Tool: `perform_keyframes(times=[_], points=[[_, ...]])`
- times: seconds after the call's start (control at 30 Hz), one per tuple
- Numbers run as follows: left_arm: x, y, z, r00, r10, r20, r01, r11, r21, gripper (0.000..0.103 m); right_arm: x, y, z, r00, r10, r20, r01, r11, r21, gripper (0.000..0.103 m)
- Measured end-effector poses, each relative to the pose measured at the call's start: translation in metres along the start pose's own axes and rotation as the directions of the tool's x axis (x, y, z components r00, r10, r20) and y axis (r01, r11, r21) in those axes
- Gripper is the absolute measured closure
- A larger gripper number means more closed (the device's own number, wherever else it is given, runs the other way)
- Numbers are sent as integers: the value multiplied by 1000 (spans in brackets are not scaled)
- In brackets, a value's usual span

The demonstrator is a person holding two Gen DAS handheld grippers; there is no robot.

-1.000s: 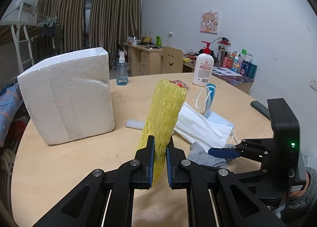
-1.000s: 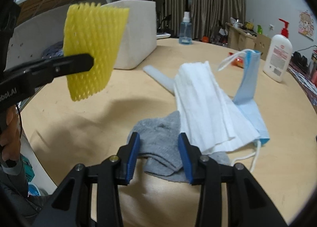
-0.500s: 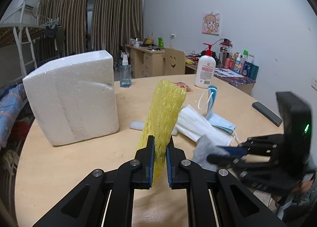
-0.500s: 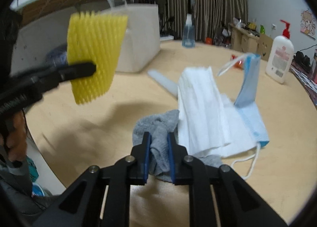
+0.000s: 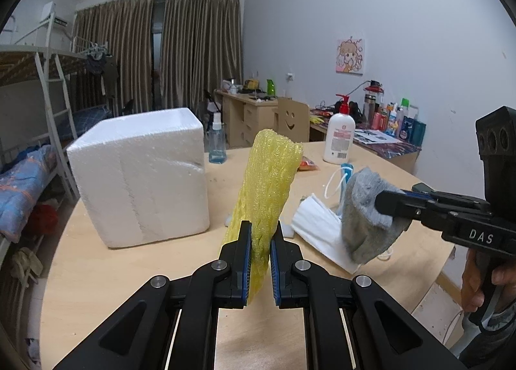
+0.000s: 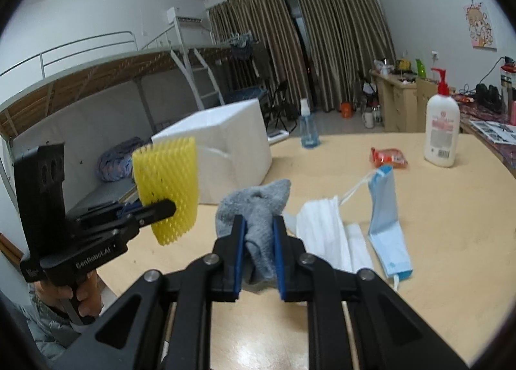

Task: Organize soft objects
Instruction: 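Carry the yellow sleeve and grey sock with both tools over the white foam box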

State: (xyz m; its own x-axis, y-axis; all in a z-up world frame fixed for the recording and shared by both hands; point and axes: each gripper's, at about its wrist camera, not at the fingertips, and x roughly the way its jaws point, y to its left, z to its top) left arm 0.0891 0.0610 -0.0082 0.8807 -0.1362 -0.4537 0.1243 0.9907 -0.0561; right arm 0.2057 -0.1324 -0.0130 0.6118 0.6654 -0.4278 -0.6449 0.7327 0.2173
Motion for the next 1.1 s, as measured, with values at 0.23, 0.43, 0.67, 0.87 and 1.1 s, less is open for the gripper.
perform_keyframes(times=[0.23, 0.43, 0.67, 0.87, 1.1], points=[[-19, -2, 3, 999, 26, 45, -26, 1000, 5, 92, -17, 7, 8, 996, -35, 78, 37, 999, -13, 83], [-42, -9, 4, 992, 54, 113, -56, 998, 10, 92, -37, 24, 12, 986, -65, 150, 74, 996, -56, 83], [-71, -22, 6, 977, 75, 202, -83, 996, 33, 92, -58, 39, 14, 973, -72, 221, 95, 991, -93, 83], [-93, -29, 5, 964, 102, 246, -116, 992, 43, 92, -66, 45, 13, 967, -64, 248, 93, 990, -107, 83], [-105, -26, 3, 959, 136, 249, -148, 989, 29, 92, -69, 54, 14, 966, -40, 255, 75, 989, -128, 83]])
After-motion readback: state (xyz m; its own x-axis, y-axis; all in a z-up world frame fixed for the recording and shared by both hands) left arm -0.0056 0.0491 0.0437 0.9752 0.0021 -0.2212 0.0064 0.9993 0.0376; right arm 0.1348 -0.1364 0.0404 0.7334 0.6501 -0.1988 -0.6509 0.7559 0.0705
